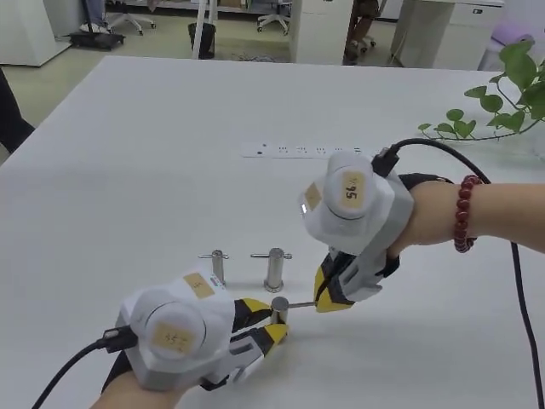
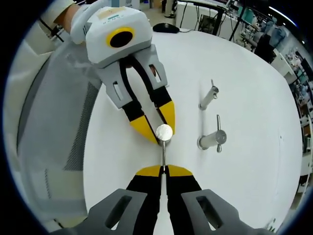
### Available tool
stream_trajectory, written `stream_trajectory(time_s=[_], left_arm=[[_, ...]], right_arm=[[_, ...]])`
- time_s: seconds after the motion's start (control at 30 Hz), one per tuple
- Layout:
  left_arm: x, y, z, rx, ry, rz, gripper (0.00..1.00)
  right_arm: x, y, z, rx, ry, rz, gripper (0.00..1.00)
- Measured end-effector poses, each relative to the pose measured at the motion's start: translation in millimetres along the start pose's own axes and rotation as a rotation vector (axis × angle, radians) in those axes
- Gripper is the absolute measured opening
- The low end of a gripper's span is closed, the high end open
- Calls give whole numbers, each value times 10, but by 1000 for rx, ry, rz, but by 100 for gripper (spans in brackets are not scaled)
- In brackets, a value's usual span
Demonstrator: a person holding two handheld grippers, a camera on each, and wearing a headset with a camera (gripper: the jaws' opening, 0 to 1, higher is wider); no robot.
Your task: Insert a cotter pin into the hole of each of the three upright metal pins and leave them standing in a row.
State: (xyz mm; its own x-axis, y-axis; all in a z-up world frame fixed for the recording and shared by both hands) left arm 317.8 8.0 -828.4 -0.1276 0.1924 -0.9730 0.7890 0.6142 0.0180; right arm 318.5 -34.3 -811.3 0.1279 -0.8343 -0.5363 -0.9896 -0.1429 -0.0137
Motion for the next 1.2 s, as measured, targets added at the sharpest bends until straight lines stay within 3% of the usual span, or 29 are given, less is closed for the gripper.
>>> stream_trajectory(time_s=[0.7,1.2], left_arm=[[3,0,14,0,-17,-15,11],[49,2,28,-11,-1,-20,12]], right_arm=[[-127,0,105,0,-32,4,4],[-156,-46,85,34,-88,79,7]])
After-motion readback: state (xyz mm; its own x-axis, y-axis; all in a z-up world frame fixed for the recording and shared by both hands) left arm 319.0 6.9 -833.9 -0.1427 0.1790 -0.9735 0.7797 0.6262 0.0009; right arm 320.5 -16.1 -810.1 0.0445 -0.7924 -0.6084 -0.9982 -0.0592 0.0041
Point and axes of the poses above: the centre of the closed fingertips' face, and the gripper's own axes: z roughly forward along the fingers, y roughly to its left, x roughly out of its underside, the point moved 1 cm from there along -z, roughly backward along the fingers, and after that the axes turned 13 degrees about -y, right-handed, at the moved point
